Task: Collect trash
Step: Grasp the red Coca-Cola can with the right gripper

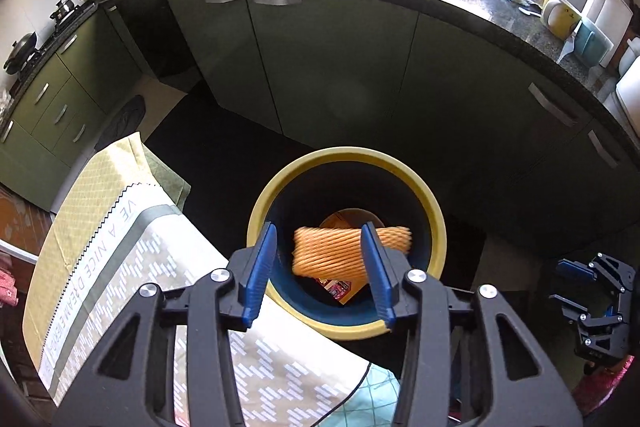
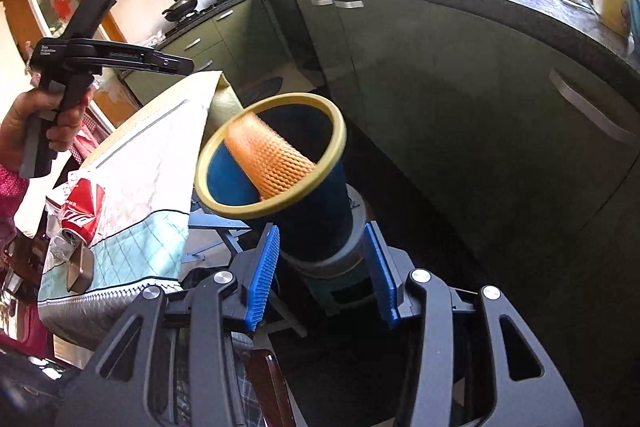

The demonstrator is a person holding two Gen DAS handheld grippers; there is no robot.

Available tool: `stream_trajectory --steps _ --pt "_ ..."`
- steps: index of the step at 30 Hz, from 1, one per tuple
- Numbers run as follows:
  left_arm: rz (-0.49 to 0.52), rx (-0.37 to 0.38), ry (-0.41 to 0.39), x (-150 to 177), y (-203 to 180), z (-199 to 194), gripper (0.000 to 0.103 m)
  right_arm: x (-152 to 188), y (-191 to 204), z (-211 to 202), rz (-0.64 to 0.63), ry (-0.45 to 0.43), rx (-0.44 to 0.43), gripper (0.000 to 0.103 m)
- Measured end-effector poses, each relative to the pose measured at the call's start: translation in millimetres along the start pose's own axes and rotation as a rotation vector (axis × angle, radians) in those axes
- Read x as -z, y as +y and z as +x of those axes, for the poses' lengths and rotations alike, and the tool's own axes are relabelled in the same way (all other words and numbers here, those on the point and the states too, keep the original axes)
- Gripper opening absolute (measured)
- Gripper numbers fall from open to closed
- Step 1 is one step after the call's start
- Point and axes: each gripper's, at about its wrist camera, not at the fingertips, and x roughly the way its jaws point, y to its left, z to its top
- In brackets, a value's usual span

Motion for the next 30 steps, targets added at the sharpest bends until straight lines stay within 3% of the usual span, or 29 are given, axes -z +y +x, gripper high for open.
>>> stream_trajectory --steps 5,7,9,14,17,21,24,30 --pt "-0.033 -0.021 -0.063 29.9 26.9 -61.9 0.044 -13.4 37.6 14.7 -0.070 0.035 -0.063 0.045" --pt "-0.068 -0.056 -0.107 53.5 45.4 -97.7 0.053 -22.5 64.2 25.2 -0.116 0.061 -0.116 0.045" --pt "-0.110 -0.104 -0.139 80.8 66.0 -132.1 0.054 -33.2 98.7 37.9 -0.161 0.101 -0.174 0.045" --pt "-0.240 -0.206 -0.170 161.7 115.9 -196.0 0.054 -61.9 193.4 70.2 -0.241 0.261 -0.384 0.056" --pt "-0.298 -0.244 -0.156 210.1 138.2 -211.9 0.055 -72.0 250.8 92.2 -0.268 0.372 -0.440 0.057" --pt "-0.355 -0.240 -0.120 262.9 157.9 -216.0 0.055 -77.4 311.9 123.7 -0.251 0.517 -0.442 0.061" --pt "-0.379 -0.246 -0.101 290.0 168.7 -215.9 0.055 -74.5 350.5 142.2 -0.270 0.578 -0.389 0.067" --pt "-0.395 -0.250 -0.101 320.4 178.9 -219.0 0.056 -70.0 386.3 182.4 -0.261 0.716 -0.280 0.069"
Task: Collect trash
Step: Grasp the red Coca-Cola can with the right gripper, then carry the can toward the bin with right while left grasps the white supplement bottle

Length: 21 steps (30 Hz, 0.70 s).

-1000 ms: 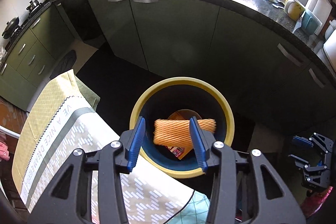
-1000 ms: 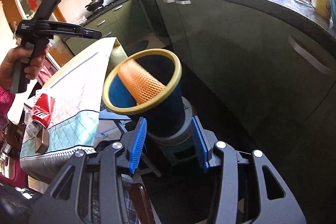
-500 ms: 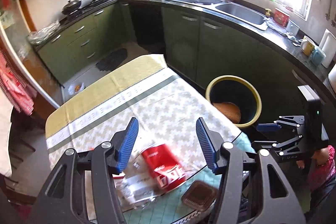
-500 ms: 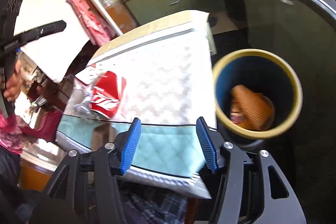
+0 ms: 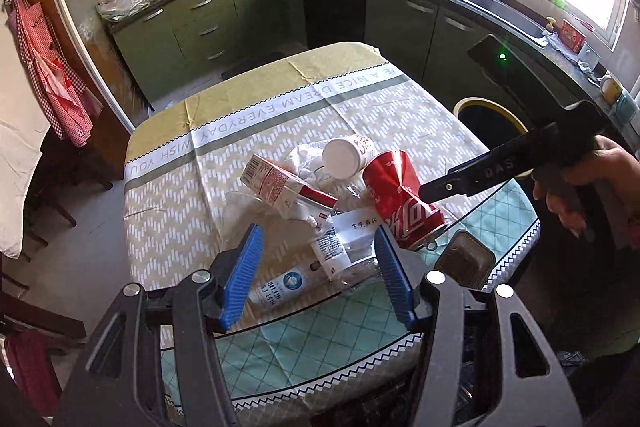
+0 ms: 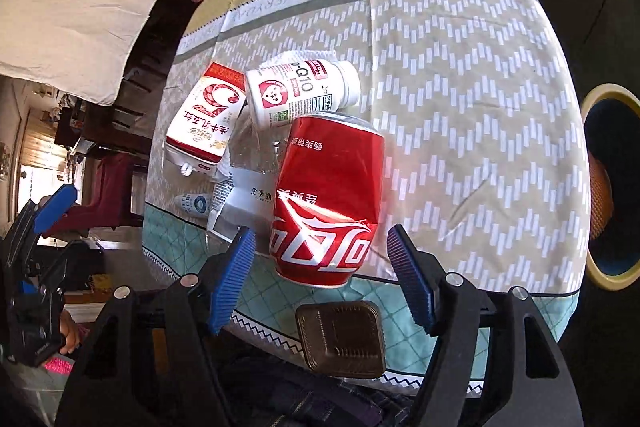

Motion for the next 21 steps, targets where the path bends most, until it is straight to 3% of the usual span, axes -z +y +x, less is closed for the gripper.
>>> stream_trajectory --steps 8,18,21 --pt "-0.022 -0.002 -0.003 12.7 17.1 0.4 0.060 -19.6 -4.7 38.7 0.079 0.084 0.067 0.075" --pt "-0.035 -0.018 0.002 19.4 29.1 1.5 0.060 -36.8 -9.3 75.9 0.122 0.133 0.024 0.072" --pt "-0.029 -0.019 0.007 19.5 28.2 3.4 0.060 -38.9 -5.8 79.2 0.099 0.114 0.010 0.071"
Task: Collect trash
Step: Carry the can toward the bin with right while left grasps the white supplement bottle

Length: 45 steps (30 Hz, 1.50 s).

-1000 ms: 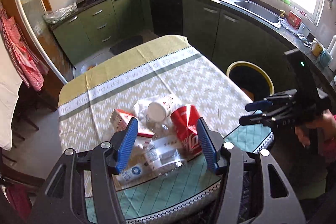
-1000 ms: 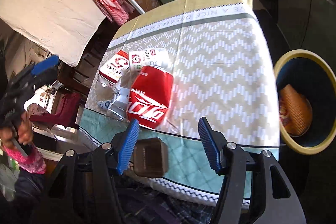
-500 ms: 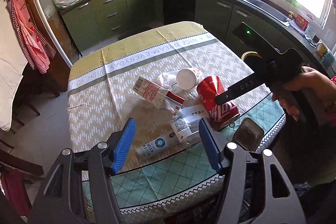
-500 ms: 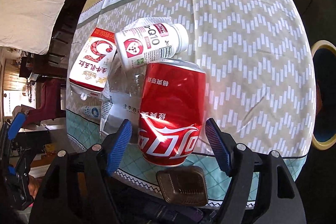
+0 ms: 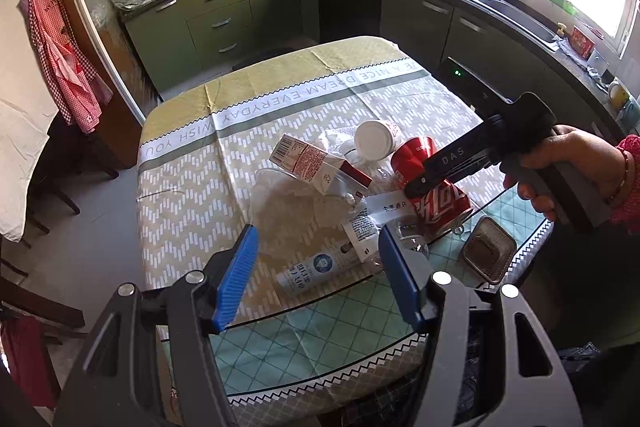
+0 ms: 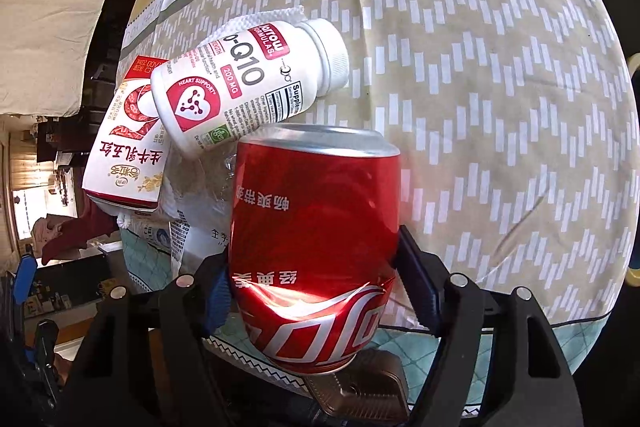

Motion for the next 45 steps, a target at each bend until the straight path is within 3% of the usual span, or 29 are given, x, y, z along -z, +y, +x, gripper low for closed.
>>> stream_trajectory --steps 5,13,19,23,27,30,32,36,39,41,45 --pt "0.022 -0.003 0.014 -5.5 -5.4 5.9 0.061 1.3 -5.0 -11.2 -0.022 -0.031 -0.023 0.071" --pt "0.117 0.017 0.052 -42.5 -37.4 28.3 0.061 4.1 -45.7 -66.7 0.024 -0.129 -0.067 0.071" --pt "0.220 0.010 0.114 -79.7 -73.9 70.6 0.066 20.8 -88.1 -103.7 0.056 -0.198 -0.089 0.071" --pt "0.253 0.010 0.210 -92.8 -91.4 113.8 0.067 38.7 -120.3 -118.3 0.083 -0.219 -0.120 0.071" --pt "0.245 0.078 0.329 -88.8 -105.1 147.4 0.067 55.4 -144.2 -122.7 0.095 -0.217 -0.141 0.071" --pt "0.226 0.172 0.393 -78.3 -123.9 153.6 0.067 62.0 -153.1 -124.5 0.090 -0.217 -0.146 0.071" --pt "0.208 0.196 0.415 -70.2 -138.6 152.5 0.066 63.6 -156.7 -126.7 0.087 -0.222 -0.153 0.071" --pt "0.184 0.176 0.424 -66.9 -169.0 156.9 0.065 68.5 -165.7 -132.9 0.090 -0.246 -0.170 0.071" --pt "0.180 0.146 0.484 -63.2 -187.8 171.4 0.059 74.7 -172.2 -137.9 0.092 -0.260 -0.183 0.071" --pt "0.166 0.118 0.526 -60.7 -192.3 179.7 0.056 80.0 -176.8 -140.5 0.090 -0.266 -0.181 0.071" --pt "0.146 0.078 0.537 -61.3 -192.3 184.5 0.056 89.7 -190.4 -147.6 0.091 -0.290 -0.165 0.071"
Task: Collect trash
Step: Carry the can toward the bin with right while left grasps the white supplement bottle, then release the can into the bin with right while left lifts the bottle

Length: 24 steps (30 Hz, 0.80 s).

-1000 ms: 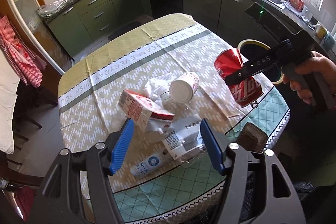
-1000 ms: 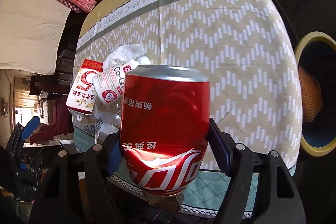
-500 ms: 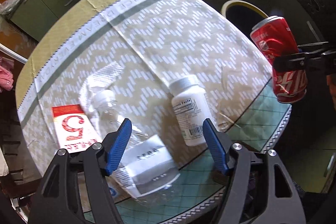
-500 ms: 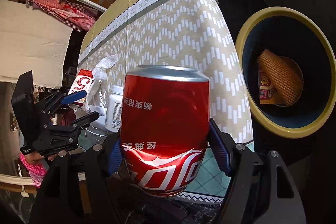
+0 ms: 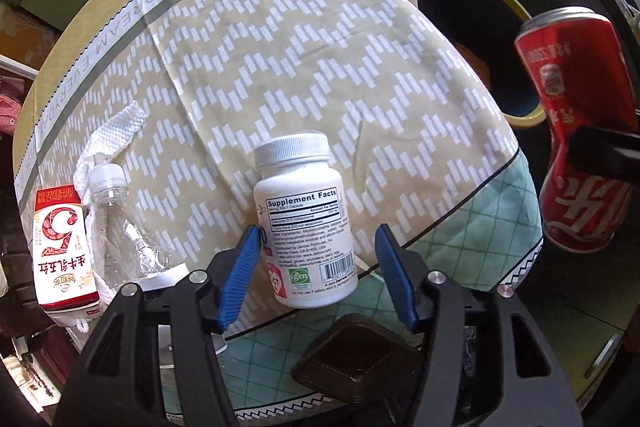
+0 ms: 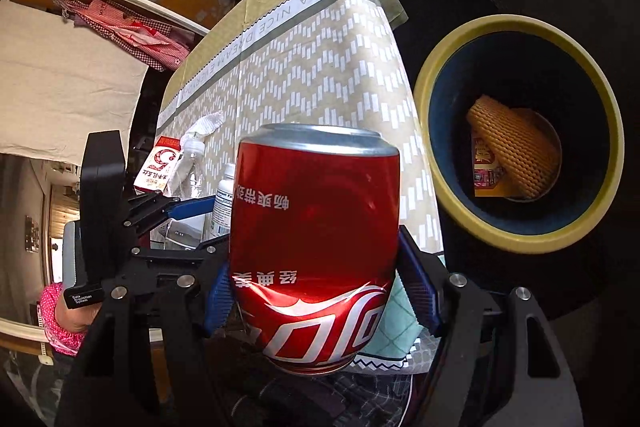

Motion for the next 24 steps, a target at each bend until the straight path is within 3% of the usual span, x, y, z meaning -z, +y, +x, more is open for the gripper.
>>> stream_trajectory --steps 6,12,16,24 --pt "-0.024 -0.016 0.031 -5.8 9.3 10.6 0.046 0.9 -32.9 -22.1 0.044 -0.059 0.028 0.071" --pt "-0.001 -0.029 0.014 -6.8 8.2 15.3 0.045 0.8 -61.9 -46.6 0.094 -0.123 0.048 0.071" --pt "0.011 -0.045 -0.082 -7.1 10.2 -3.0 0.045 -6.0 -75.5 -60.9 0.110 -0.171 0.090 0.071" --pt "-0.039 0.027 -0.380 11.4 24.2 -75.9 0.045 -39.6 -97.8 -55.8 0.119 -0.230 0.249 0.071"
